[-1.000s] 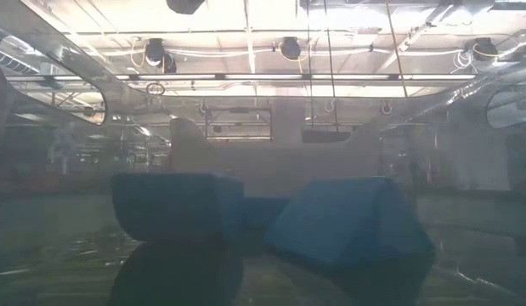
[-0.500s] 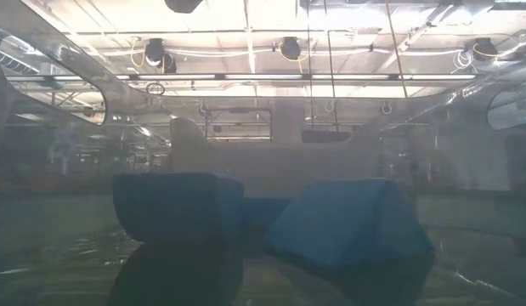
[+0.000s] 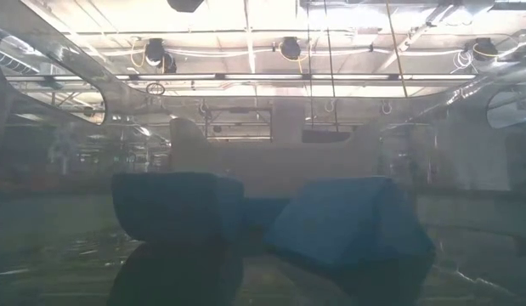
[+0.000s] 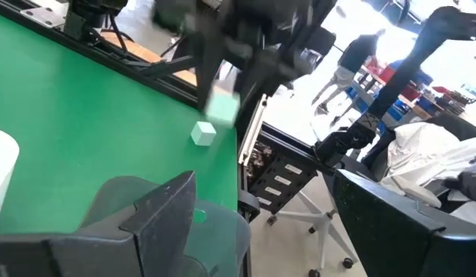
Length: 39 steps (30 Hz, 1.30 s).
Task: Sort & place blocks by color
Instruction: Put the left light blue block into the transparent bin
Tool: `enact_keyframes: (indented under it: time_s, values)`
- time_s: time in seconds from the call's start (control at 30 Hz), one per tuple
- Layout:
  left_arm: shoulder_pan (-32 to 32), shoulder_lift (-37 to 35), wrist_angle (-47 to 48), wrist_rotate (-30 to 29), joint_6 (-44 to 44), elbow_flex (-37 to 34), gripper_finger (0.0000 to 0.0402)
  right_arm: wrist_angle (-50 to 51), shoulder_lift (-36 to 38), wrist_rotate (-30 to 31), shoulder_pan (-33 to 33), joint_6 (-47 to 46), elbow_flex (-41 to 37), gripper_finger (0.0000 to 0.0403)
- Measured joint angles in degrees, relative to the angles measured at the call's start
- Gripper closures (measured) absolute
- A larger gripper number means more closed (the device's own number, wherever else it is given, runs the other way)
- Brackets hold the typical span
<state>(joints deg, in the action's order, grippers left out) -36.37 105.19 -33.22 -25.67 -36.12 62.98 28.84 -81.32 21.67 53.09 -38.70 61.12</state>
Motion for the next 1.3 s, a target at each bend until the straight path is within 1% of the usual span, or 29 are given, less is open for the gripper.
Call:
enact_keyframes:
  time_s: [0.13,0.23,0.33,0.47,0.6,0.73,0.93,1.0,1.13,1.2,1.3]
  values:
    - [0.87,0.00,-0.44,0.00,0.01,0.00,0.0096,-1.86,6.49,10.95,-2.31,1.87,0.00,0.0290]
    - [1.76,0.00,-1.70,-0.02,0.78,-0.02,0.0096,-6.47,10.18,16.91,-4.01,6.26,0.02,0.0290]
    - [2.54,0.02,-4.75,-0.83,4.65,-0.02,0.0096,-13.46,12.08,20.72,-5.28,15.13,0.04,0.0290]
    - [3.72,0.02,-12.14,-2.62,10.62,-0.02,0.0096,-23.39,13.00,23.66,-7.06,29.63,0.04,0.0290]
    - [5.04,0.02,-21.14,-3.12,14.53,-0.02,0.0096,-30.22,13.03,24.81,-9.71,39.94,0.04,0.0290]
    - [6.93,0.02,-28.99,-3.80,13.50,-0.02,0.0096,-33.67,13.05,24.81,-14.09,42.43,0.04,0.0290]
    - [10.50,0.02,-36.01,-7.62,5.39,-0.02,0.0096,-34.87,13.05,24.72,-20.77,42.50,0.04,0.0290]
    - [11.93,0.02,-37.19,-10.20,1.82,-0.02,0.0096,-34.85,13.05,24.47,-22.35,43.23,0.04,0.0290]
    - [15.39,0.02,-37.28,-15.10,-6.20,-0.02,0.0096,-34.90,13.09,18.45,-25.26,45.40,0.04,0.0290]
    - [17.26,0.02,-37.28,-15.26,-9.48,-0.02,0.0096,-34.84,13.07,15.80,-26.72,45.44,0.04,0.0290]
    - [19.57,0.02,-37.31,-15.26,-13.58,-0.02,0.0096,-34.90,13.09,14.06,-28.76,45.33,0.04,0.0290]
